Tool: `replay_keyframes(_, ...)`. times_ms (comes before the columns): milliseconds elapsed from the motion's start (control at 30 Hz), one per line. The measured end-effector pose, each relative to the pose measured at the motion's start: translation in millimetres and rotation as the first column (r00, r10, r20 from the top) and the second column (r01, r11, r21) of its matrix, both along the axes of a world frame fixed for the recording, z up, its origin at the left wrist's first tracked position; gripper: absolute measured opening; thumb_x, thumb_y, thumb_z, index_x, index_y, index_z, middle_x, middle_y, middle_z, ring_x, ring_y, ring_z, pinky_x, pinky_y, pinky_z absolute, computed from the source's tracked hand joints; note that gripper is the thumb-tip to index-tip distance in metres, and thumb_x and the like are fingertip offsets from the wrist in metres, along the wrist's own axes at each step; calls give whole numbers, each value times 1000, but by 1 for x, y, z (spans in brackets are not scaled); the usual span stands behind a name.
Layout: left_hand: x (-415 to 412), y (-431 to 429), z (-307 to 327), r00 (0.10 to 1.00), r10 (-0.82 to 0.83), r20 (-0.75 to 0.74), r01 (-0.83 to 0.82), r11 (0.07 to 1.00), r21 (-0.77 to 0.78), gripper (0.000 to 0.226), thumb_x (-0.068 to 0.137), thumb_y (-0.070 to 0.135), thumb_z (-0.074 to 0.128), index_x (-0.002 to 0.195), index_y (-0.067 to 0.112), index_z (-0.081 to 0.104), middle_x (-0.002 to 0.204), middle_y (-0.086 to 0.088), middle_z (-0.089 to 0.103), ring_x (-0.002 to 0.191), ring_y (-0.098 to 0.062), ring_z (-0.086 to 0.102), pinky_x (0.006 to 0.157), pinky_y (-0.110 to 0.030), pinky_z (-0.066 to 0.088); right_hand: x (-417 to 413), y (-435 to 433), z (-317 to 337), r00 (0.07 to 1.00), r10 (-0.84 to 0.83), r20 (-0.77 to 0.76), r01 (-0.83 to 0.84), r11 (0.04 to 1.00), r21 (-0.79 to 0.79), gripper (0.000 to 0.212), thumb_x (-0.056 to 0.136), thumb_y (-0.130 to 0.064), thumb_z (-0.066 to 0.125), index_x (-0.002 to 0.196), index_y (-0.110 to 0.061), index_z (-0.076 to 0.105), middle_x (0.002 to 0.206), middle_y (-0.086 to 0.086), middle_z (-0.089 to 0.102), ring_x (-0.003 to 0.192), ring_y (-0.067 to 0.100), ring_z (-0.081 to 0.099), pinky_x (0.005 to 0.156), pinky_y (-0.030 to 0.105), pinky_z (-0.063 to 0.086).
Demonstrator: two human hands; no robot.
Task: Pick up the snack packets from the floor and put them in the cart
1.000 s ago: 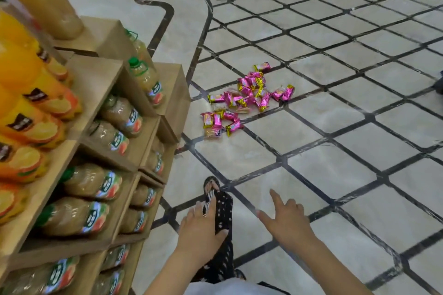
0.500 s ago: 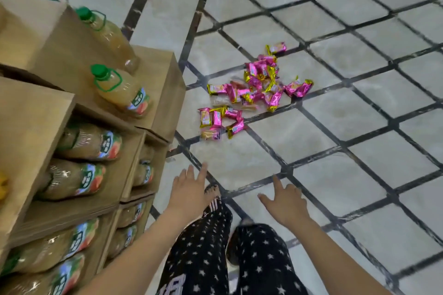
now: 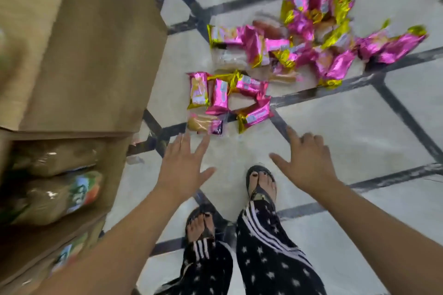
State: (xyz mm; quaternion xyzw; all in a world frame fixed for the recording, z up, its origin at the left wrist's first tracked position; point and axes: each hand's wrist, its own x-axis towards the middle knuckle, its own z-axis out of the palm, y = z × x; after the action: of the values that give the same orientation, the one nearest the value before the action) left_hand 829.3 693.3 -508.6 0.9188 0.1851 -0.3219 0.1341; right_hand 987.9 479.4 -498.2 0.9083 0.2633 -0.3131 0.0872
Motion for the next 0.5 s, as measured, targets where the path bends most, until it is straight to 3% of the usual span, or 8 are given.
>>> replay_keyframes(100,16,9,-89,993,3,120,-9,999,53,81,93,65,44,157,35,5,162,-22,10,150,-38,8,120,-48,12,20,16,-82,994,100,42,-103,992,77,83,90,-63,45,155,-22,13,137,19,45,124,36,39,98,44,38)
replay_keyframes(200,24,18,-162,977,-34,212,4,990,138,83,87,62,54,155,33,18,150,-29,35,142,-45,28,115,-55,23,36,31,-154,975,188,118,-204,968,143,83,84,-52,63,151,-16,29,139,23,45,127,42,40,100,50,39)
replay_keyframes(367,29,37,-237,923,-149,356,68,971,229,84,78,60,65,151,36,31,132,-31,49,129,-48,44,109,-63,25,49,40,-239,917,277,286,-349,906,240,89,68,-38,82,145,-17,42,133,25,53,125,47,47,101,58,40)
replay_keyframes(433,32,42,-248,901,-141,409,43,970,239,89,71,60,71,150,38,34,113,-27,53,110,-43,54,104,-64,30,53,40,-255,892,264,367,-373,889,267,86,71,-33,81,146,-20,40,118,23,59,112,43,53,98,55,42)
replay_keyframes(500,32,43,-251,897,-103,430,17,980,198,94,68,64,69,149,41,30,97,-21,51,89,-38,55,91,-58,42,54,38,-261,913,197,358,-316,895,315,83,78,-41,73,148,-23,32,96,21,59,93,40,57,86,50,46)
